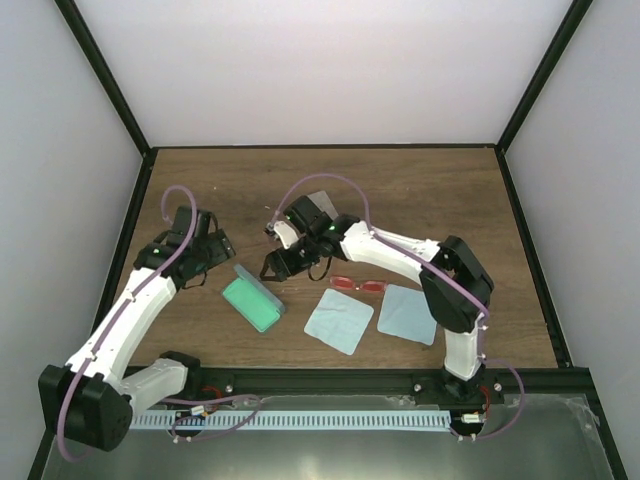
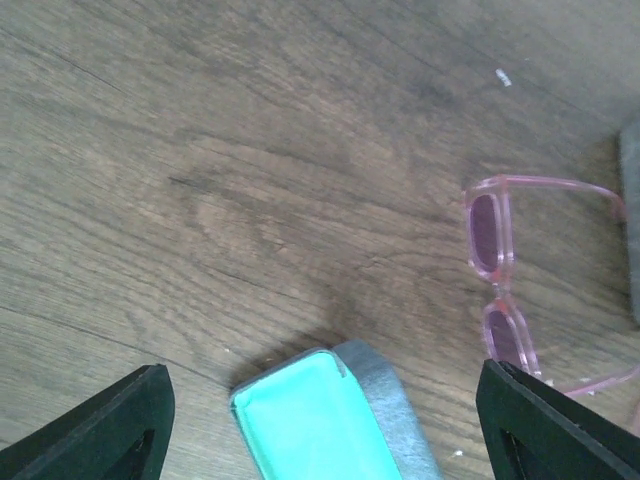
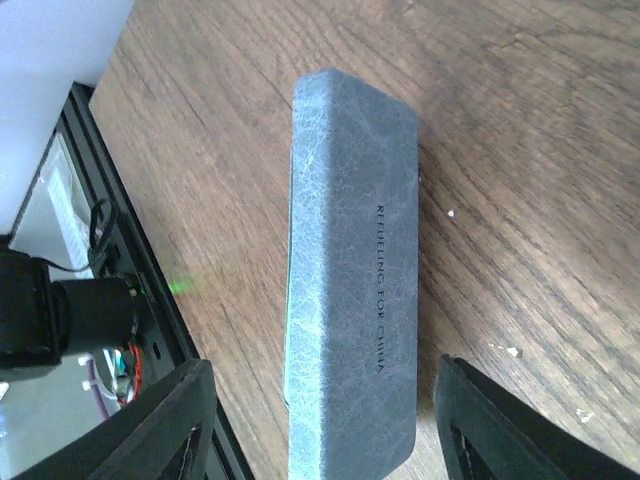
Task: Organize the sunglasses
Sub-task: Adjust the sunglasses case at the center of the board.
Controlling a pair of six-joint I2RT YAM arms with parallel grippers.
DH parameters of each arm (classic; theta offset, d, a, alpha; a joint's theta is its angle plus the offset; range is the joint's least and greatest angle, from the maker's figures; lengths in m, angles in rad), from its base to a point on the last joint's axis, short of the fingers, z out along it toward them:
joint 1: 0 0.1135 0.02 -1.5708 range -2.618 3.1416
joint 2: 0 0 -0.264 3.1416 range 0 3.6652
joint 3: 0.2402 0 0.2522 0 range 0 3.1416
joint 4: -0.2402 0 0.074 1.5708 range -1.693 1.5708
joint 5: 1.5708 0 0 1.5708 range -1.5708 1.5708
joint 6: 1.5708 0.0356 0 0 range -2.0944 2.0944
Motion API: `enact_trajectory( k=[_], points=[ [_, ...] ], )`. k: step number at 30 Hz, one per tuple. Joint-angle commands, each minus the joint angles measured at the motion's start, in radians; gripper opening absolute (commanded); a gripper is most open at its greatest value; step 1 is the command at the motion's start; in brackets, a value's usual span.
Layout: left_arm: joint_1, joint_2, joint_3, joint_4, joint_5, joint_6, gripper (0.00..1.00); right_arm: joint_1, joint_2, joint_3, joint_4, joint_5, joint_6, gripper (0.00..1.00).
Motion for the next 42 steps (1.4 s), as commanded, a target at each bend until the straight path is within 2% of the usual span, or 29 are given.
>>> enact_trajectory(
  k=[1, 2, 4, 6, 12, 16, 20, 21, 25, 28, 35, 42],
  points=[
    [0.005, 0.026, 0.005, -0.067, -0.019, 0.055, 0.77, -0.015, -0.061, -0.019, 0.030, 0.033, 0.035, 0.55],
    [0.006, 0.029, -0.002, -0.064, -0.014, 0.058, 0.72, -0.015, -0.071, -0.029, 0.030, 0.034, 0.033, 0.51],
    [0.006, 0.043, -0.013, -0.055, 0.004, 0.070, 0.55, -0.013, -0.088, -0.055, 0.036, 0.015, 0.019, 0.36],
    [0.007, 0.065, -0.013, -0.050, 0.012, 0.080, 0.45, -0.007, -0.115, -0.091, 0.036, 0.015, 0.008, 0.27],
    [0.022, 0.156, 0.011, -0.040, 0.004, 0.117, 0.36, 0.031, -0.261, -0.245, 0.060, 0.040, -0.032, 0.11],
    [0.070, 0.238, 0.011, -0.034, 0.053, 0.132, 0.36, 0.068, -0.269, -0.304, 0.056, 0.073, -0.095, 0.04],
    [0.104, 0.290, 0.004, -0.011, 0.137, 0.122, 0.38, 0.077, -0.243, -0.362, 0.106, 0.071, -0.071, 0.01],
    [0.110, 0.296, 0.004, -0.004, 0.160, 0.121, 0.40, 0.077, -0.239, -0.370, 0.119, 0.069, -0.067, 0.01],
    [0.118, 0.339, 0.003, 0.024, 0.237, 0.116, 0.63, 0.077, -0.197, -0.383, 0.162, 0.066, -0.049, 0.03],
    [0.118, 0.387, -0.002, 0.040, 0.265, 0.118, 0.69, 0.077, -0.151, -0.388, 0.208, 0.056, -0.032, 0.04],
    [0.118, 0.400, -0.033, 0.035, 0.253, 0.132, 0.73, 0.075, -0.045, -0.334, 0.280, 0.021, 0.009, 0.04],
    [0.118, 0.366, -0.095, 0.055, 0.301, 0.111, 0.73, 0.075, 0.006, -0.229, 0.253, 0.046, 0.023, 0.05]
  ],
)
